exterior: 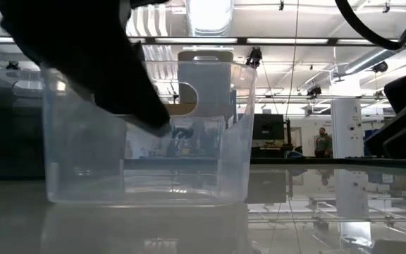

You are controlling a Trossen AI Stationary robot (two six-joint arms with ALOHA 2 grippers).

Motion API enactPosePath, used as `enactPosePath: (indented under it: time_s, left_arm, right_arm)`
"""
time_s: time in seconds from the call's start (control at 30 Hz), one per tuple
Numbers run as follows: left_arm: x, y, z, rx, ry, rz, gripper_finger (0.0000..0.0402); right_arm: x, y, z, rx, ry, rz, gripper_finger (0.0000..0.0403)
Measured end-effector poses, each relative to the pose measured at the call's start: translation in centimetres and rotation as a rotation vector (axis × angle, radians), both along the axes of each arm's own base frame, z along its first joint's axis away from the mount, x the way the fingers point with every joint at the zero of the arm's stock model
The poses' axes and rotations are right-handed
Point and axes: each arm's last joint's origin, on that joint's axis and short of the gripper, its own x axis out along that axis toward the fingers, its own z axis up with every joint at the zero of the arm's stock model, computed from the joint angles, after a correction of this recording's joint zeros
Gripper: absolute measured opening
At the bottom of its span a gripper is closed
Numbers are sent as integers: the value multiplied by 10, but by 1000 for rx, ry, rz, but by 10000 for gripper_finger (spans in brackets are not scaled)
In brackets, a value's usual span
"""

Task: Stack baskets on shelf by color
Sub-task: Stack the transparent bin on top of the transparent bin on the shelf

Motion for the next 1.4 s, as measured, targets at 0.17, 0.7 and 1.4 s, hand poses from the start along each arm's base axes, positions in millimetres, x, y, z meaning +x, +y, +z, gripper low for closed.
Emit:
enactPosePath:
  time_s: [0.17, 0.7, 1.4]
  left_arm:
    - [8, 0, -4, 35, 29, -46, 62]
    - [12, -10, 87, 312, 132, -47, 1]
    - [-58, 128, 224, 731, 230, 137, 0]
  right_arm:
    - [1, -1, 0, 3, -1, -4, 82]
    - [1, 0, 0, 4, 0, -3, 73]
    - [0, -1, 0, -9, 6, 0, 63]
